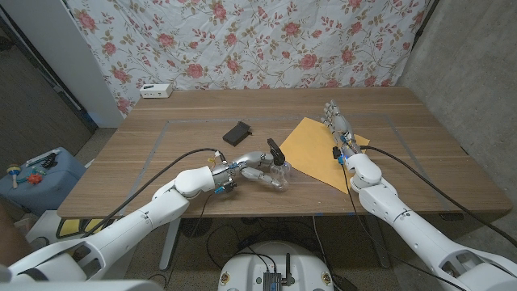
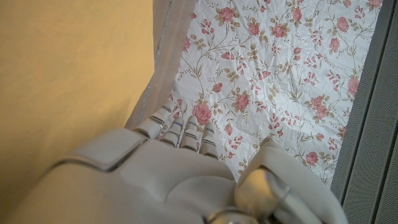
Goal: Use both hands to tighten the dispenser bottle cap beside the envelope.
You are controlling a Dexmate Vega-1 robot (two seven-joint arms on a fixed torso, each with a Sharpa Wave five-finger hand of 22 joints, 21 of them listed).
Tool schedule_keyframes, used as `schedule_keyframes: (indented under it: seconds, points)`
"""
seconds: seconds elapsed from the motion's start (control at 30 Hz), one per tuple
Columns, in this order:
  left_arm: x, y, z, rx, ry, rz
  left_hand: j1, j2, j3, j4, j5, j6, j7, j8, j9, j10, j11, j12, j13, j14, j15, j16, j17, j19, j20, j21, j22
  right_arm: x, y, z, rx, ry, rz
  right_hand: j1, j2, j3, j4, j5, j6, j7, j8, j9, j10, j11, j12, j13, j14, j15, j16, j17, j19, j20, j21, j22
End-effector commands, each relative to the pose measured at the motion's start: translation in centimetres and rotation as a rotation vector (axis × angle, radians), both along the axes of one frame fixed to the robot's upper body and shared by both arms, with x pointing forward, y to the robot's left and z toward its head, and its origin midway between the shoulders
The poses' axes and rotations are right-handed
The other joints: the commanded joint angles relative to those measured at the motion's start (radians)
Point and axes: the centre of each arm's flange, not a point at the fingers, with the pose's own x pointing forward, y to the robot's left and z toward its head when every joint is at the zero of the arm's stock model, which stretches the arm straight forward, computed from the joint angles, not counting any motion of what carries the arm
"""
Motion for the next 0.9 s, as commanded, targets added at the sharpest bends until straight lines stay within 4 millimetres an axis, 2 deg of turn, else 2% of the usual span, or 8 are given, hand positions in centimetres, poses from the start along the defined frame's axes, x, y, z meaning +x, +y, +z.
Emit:
schedule_keyframes:
  seconds: [0.03, 0.53, 0.9]
  points:
    - [0.4, 0.3, 1.2, -0.017, 0.005, 0.029, -0.005, 0.032, 0.005, -0.001, -0.011, 0.050, 0.013, 0.009, 0.003, 0.010, -0.001, 0.010, 0.014, 0.013, -0.132, 0.007, 0.008, 0.011, -0.114, 0.004, 0.002, 0.8, 0.3, 0.6, -0.013, 0.007, 0.009, -0.004, 0.001, 0.000, -0.006, 0.010, 0.010, -0.005, 0.003, 0.002, 0.002, 0.002, 0.001, 0.002, -0.009, -0.019, 0.005, -0.001, -0.007, -0.047, 0.006, 0.005]
    - [0.0, -0.1, 3.5, -0.020, 0.011, 0.075, -0.003, 0.044, 0.010, 0.000, -0.031, 0.073, 0.014, 0.020, 0.005, 0.030, -0.004, 0.027, 0.035, 0.037, -0.132, 0.010, 0.009, 0.015, -0.117, 0.001, 0.002, 1.3, 0.5, 1.9, -0.056, 0.010, 0.029, -0.006, 0.002, 0.000, -0.006, 0.010, 0.012, -0.003, 0.003, 0.002, 0.002, 0.000, 0.001, 0.002, -0.011, -0.018, 0.004, -0.001, -0.007, -0.047, 0.006, 0.005]
    - [-0.1, -0.9, 4.9, -0.032, 0.006, 0.115, -0.003, 0.057, 0.017, 0.002, -0.046, 0.076, 0.014, 0.023, 0.006, 0.038, -0.006, 0.034, 0.048, 0.051, -0.132, 0.008, 0.005, 0.017, -0.118, 0.000, 0.003, 0.7, 0.2, 3.0, -0.080, 0.001, 0.037, -0.008, 0.003, 0.000, -0.005, 0.011, 0.015, -0.002, 0.004, 0.002, 0.002, 0.002, 0.001, 0.002, -0.010, -0.017, 0.005, -0.001, -0.006, -0.048, 0.007, 0.005]
